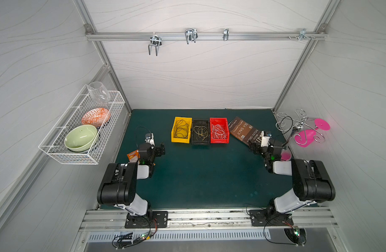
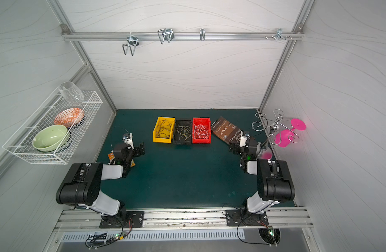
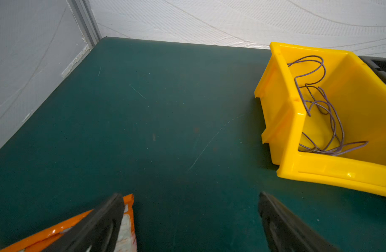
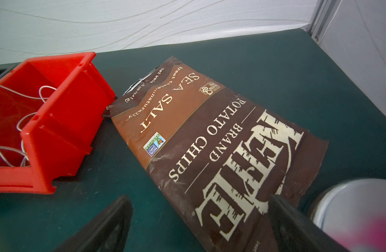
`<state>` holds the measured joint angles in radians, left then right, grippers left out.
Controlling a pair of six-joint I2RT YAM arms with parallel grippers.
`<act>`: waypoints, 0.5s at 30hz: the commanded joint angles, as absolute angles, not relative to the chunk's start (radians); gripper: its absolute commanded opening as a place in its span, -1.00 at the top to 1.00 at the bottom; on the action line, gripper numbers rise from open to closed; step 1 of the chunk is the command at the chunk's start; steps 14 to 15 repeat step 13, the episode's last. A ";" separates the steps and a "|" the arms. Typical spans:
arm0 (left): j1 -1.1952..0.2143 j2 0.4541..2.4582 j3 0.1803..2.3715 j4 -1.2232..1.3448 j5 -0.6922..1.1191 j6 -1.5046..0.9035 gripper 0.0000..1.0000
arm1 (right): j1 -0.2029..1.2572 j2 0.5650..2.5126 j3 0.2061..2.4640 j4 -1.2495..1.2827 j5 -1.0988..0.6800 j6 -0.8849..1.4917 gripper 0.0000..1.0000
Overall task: Untangle and sort cables by color
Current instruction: Reset both arms
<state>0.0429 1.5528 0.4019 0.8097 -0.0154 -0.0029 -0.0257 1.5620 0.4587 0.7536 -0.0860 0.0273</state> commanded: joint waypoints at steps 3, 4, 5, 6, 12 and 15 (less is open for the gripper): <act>0.038 1.549 0.423 0.828 -0.015 0.003 -1.00 | -0.022 1.557 0.457 0.746 -0.079 0.014 -0.98; 0.038 1.548 0.423 0.830 -0.015 0.004 -1.00 | -0.023 1.558 0.457 0.746 -0.078 0.015 -0.98; 0.037 1.550 0.423 0.830 -0.012 0.003 -1.00 | -0.023 1.557 0.457 0.745 -0.079 0.015 -0.98; 0.037 1.552 0.425 0.827 -0.011 0.002 -1.00 | -0.022 1.558 0.457 0.746 -0.078 0.015 -0.98; 0.037 1.549 0.423 0.830 -0.011 0.005 -1.00 | -0.022 1.558 0.457 0.745 -0.079 0.015 -0.98; 0.037 1.550 0.423 0.830 -0.011 0.003 -1.00 | -0.023 1.558 0.457 0.746 -0.078 0.016 -0.98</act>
